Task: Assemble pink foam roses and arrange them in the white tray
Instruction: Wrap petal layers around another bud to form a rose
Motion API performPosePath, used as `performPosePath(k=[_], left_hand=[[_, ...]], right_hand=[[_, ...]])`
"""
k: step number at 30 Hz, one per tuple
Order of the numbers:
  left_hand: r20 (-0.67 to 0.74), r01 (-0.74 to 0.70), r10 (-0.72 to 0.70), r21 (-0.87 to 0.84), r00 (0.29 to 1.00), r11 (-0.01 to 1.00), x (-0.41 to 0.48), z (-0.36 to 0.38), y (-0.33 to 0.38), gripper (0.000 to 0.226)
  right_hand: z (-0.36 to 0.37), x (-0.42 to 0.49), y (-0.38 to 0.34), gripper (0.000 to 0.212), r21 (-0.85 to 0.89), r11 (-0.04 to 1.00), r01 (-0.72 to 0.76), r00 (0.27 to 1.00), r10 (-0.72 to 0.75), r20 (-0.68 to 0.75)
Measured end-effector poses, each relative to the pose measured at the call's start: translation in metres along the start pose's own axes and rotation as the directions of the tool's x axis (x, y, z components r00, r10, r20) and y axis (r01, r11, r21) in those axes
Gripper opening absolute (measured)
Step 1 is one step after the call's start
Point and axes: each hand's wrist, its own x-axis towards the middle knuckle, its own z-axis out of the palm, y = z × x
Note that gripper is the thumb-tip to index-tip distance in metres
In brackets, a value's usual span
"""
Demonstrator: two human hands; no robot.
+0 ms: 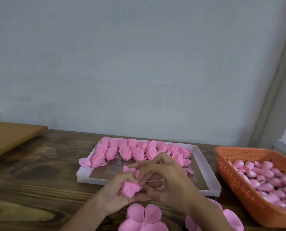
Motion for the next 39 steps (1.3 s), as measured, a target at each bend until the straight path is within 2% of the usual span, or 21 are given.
performPosePath(k=[6, 7, 11, 13, 18, 21, 25, 31, 34, 36, 39], left_hand=[[0.000, 0.017, -0.017, 0.018, 1.000, 1.000, -0.001, 0.004, 0.001, 0.075], [-0.008, 0.018, -0.018, 0.014, 1.000, 1.000, -0.001, 0.004, 0.001, 0.075], [-0.048, 0.024, -0.023, 0.027, 0.999, 0.999, 0.000, 0.000, 0.001, 0.073], [-0.051, 0.025, -0.024, 0.019, 0.998, 1.000, 0.001, 0.001, 0.001, 0.070], [-0.081, 0.011, -0.009, 0.018, 0.997, 1.000, 0.001, 0.005, 0.001, 0.055], [-0.095, 0.020, -0.019, 0.008, 0.995, 1.000, 0.002, 0.004, 0.000, 0.047], [-0.137, -0.013, 0.014, 0.011, 0.991, 1.000, 0.005, -0.001, -0.002, 0.038], [-0.279, -0.027, 0.046, 0.072, 0.959, 0.997, 0.013, -0.007, -0.003, 0.065], [-0.286, -0.043, 0.056, 0.053, 0.957, 0.998, 0.014, -0.008, -0.005, 0.076], [-0.272, -0.067, 0.072, 0.026, 0.960, 0.997, 0.015, -0.006, -0.007, 0.075], [-0.216, -0.097, 0.097, 0.013, 0.972, 0.995, 0.017, 0.001, -0.010, 0.059]], right_hand=[[0.005, -0.004, 0.002, 0.027, 0.260, 0.960, -0.101, 0.995, 0.099, 0.023], [0.004, -0.003, 0.002, 0.027, 0.247, 0.963, -0.103, 0.995, 0.099, 0.028], [0.000, -0.001, 0.003, 0.032, 0.012, 1.000, -0.018, 1.000, 0.017, 0.006], [-0.001, 0.000, 0.003, 0.028, -0.004, 1.000, -0.001, 1.000, 0.001, -0.001], [0.003, -0.002, 0.004, 0.021, 0.096, 0.995, 0.014, 1.000, -0.014, -0.009], [0.005, -0.001, 0.005, 0.017, -0.021, 1.000, -0.006, 1.000, 0.005, -0.021], [0.003, 0.001, 0.003, 0.021, -0.130, 0.990, 0.046, 0.997, -0.053, -0.051], [0.004, -0.001, 0.002, 0.035, -0.203, 0.974, 0.096, 0.992, -0.111, -0.060], [0.015, -0.001, -0.003, 0.040, -0.199, 0.973, 0.116, 0.991, -0.127, -0.045], [0.023, 0.001, -0.006, 0.034, -0.222, 0.968, 0.118, 0.987, -0.139, -0.081], [0.031, 0.003, -0.005, 0.023, -0.306, 0.949, 0.071, 0.983, -0.118, -0.139]])
